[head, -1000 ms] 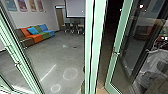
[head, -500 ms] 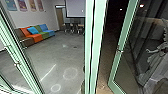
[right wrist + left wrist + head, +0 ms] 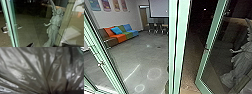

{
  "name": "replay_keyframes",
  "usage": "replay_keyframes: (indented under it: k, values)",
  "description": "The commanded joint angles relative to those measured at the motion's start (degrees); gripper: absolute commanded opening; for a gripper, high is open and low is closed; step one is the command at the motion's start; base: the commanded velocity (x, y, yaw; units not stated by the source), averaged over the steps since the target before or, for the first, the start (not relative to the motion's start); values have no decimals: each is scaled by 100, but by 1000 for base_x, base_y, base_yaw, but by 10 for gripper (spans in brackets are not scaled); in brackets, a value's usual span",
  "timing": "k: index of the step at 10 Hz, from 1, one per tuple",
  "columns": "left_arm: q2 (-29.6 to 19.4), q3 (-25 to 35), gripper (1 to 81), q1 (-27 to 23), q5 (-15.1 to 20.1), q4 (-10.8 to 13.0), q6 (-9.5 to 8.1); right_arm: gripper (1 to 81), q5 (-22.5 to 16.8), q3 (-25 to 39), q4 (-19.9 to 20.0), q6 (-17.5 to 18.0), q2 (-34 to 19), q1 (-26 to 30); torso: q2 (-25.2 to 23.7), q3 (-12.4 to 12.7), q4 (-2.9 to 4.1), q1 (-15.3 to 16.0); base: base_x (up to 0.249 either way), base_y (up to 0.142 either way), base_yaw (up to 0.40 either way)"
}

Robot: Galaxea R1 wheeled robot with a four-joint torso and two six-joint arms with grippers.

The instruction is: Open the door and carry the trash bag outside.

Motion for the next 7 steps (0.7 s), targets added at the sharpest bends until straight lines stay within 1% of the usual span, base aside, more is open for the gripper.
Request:
replay_keyframes:
  k: [1,3,4,5,6,7]
  values:
    - [-9,-12,10,-186,430,-34,-2,811,-209,-94,-105,20,-101,707,0,0,0,0,0,0,0]
    - [0,6,10,-186,430,-25,-2,811,-217,-128,60,29,47,471,0,0,0,0,0,0,0]
    - [0,6,10,-186,430,-25,6,811,-340,-312,489,-32,380,392,0,0,0,0,0,0,0]
    - [-9,6,10,-178,430,-25,15,811,-463,-209,1043,-51,601,225,0,0,0,0,0,0,0]
    - [-9,6,10,-186,421,-25,15,811,-481,-94,1353,-42,812,75,0,0,0,0,0,0,0]
    - [0,6,10,-186,421,-16,15,811,-516,-15,1817,-42,971,-162,0,0,0,0,0,0,0]
